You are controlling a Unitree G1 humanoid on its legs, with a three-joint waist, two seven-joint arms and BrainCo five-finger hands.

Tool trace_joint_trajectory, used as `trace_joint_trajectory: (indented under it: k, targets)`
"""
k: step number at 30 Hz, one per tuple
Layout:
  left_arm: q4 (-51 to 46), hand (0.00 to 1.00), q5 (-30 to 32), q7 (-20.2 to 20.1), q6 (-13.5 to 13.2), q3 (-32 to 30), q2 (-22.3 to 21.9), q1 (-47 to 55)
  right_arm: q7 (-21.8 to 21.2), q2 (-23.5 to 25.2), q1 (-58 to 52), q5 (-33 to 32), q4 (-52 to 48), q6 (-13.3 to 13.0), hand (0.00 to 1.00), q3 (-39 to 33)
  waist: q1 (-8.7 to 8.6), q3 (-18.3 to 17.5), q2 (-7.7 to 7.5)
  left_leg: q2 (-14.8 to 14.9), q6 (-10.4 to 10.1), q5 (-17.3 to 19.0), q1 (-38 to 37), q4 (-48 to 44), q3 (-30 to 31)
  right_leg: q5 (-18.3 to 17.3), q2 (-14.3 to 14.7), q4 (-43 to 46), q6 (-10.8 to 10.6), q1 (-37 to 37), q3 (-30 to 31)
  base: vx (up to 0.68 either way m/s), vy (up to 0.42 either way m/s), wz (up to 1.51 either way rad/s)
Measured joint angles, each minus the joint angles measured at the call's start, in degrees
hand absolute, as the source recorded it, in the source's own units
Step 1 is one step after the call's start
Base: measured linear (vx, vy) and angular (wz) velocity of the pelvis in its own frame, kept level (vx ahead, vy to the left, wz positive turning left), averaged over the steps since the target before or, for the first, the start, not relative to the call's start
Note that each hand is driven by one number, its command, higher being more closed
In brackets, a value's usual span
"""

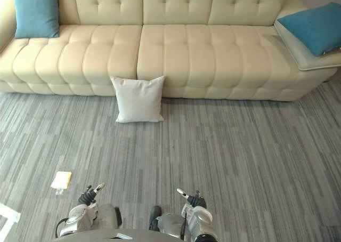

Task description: Pick up cushions and gather them together orderly.

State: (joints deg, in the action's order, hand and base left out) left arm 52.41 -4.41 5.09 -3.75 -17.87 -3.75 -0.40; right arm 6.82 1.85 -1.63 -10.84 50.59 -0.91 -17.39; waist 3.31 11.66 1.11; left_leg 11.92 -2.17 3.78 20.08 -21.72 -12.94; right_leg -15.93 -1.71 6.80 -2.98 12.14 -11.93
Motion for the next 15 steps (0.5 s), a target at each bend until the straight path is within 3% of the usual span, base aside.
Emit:
trace_joint_trajectory:
  k: [2,4,5,7,9,13,15]
  targets:
    - [0.2,0.0,0.0,0.0,0.0,0.0,1.5,0.0,0.0,0.5,-1.1,0.1,0.7,0.1,0.0,0.5,0.34,-1.4,-2.3,-2.0,1.6,0.9,0.2,-3.5,-1.8,-1.8,-3.3,4.0,-0.8,-0.8,2.0,0.49,0.427,-0.36]
    - [1.5,0.0,0.0,0.1,0.1,0.7,3.2,-0.3,-0.2,1.1,-1.0,0.5,1.9,0.1,0.0,1.4,0.28,-2.5,-5.21,-5.1,2.9,5.3,-3.0,-4.0,-4.2,0.5,-8.0,22.7,-0.7,-8.5,5.0,0.58,0.465,-0.24]
    - [1.8,0.0,0.0,0.1,0.2,1.1,3.5,-0.5,-0.3,1.0,-1.0,0.9,1.9,0.1,0.0,1.4,0.01,-2.4,-5.41,-5.7,3.5,6.1,-4.1,-4.0,-4.2,2.1,-9.0,27.9,-1.0,-10.4,5.7,0.43,0.307,0.03]
    - [3.1,0.0,0.1,0.4,0.8,3.4,4.1,-0.7,-0.4,0.5,-1.0,2.2,1.3,0.0,0.0,1.3,-0.51,-2.1,-5.09,-7.4,4.5,10.0,-10.3,-3.6,-3.9,5.0,-10.1,48.1,-1.6,-18.5,8.3,0.44,0.228,0.16]
    - [3.3,0.0,0.1,0.5,0.9,3.5,4.0,-0.4,-0.4,0.6,-1.2,2.2,0.1,-0.1,0.0,1.3,-0.74,-2.1,-5.1,-8.1,4.6,11.2,-15.5,-1.2,-3.9,4.6,-9.5,53.1,-1.1,-22.9,6.5,0.38,0.142,0.12]
    - [3.5,0.0,0.1,0.5,0.9,4.3,3.0,-0.7,-0.5,0.4,-0.8,2.2,-0.3,-0.4,0.0,0.4,-1.95,-1.9,-4.78,-8.8,4.5,11.9,-21.8,3.9,-2.9,0.8,-6.9,44.9,-0.1,-30.6,0.9,0.42,0.043,0.27]
    - [3.9,0.0,0.1,0.5,0.9,4.5,1.6,-0.7,-0.5,0.0,-0.9,2.2,-0.2,-0.4,0.0,-0.1,-2.49,-1.5,-4.12,-8.8,4.3,12.0,-26.6,7.7,-1.8,2.1,-3.1,29.2,1.2,-32.0,-1.7,0.41,-0.024,0.35]
